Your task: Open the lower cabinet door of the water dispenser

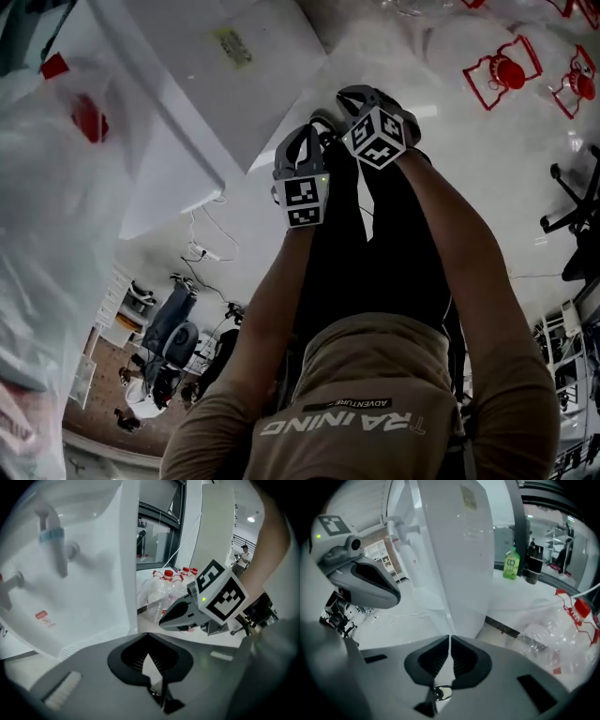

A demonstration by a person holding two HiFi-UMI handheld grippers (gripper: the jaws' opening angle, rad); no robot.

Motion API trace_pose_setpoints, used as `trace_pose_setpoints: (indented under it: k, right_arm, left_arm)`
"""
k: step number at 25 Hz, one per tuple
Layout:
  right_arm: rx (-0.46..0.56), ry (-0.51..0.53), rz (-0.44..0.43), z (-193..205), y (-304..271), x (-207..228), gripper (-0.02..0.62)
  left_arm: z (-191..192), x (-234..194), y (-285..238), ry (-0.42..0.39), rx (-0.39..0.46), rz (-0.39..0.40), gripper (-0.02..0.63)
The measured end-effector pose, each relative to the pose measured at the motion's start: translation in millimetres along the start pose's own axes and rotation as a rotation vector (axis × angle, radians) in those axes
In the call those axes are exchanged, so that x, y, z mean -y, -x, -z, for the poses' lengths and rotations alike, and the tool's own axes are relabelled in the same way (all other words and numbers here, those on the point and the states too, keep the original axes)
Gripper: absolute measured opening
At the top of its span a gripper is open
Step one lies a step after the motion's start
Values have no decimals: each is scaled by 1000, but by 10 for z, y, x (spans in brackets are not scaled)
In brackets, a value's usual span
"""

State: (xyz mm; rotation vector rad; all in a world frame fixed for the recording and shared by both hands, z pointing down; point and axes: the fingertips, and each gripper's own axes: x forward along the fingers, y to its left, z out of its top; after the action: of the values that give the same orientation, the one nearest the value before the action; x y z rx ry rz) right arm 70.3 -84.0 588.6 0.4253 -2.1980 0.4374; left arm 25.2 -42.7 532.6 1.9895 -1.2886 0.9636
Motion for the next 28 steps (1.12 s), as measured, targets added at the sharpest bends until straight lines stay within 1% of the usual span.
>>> trace_pose_setpoints:
  k: [5,9,10,12,13,15,17,19,21,24,28]
  right_arm:
    - [15,-28,18,108,-512,213,11]
    - [17,19,-34,105,-851,127,12]
    - [19,23,-60,96,-933,87,31]
    - [16,13,-118,104,-1094,24,190]
    - [14,15,-129,120,-1160,23,192]
    - [18,20,-103,138,-1246,71,192]
    - [37,24,-69,54,-1274,119,192]
    - [46,60,-58,-64,-1278,128,194]
    - [44,95,-62,-66,-1290,133,199]
    - [39,121,-74,-11,-1299,139,199]
    - [31,149,-75,-93,-1295,127,199]
  left_arm:
    - [360,-119,-391,14,-43,18,0]
    - [562,-193,-537,31,-66,26,0]
    - [594,-214,-555,38,-70,26,0]
    - [627,-247,-595,56,-79,23,0]
    - [637,-256,-618,64,-82,23,0]
    - [668,-271,-651,74,-85,24,0]
    - [686,-327,-639,79,-89,23,0]
    - [696,-391,-607,79,-97,24,0]
    - [718,-388,-620,79,-99,27,0]
    - [744,-353,-648,83,-98,33,0]
    - [738,-382,-593,100,-92,42,0]
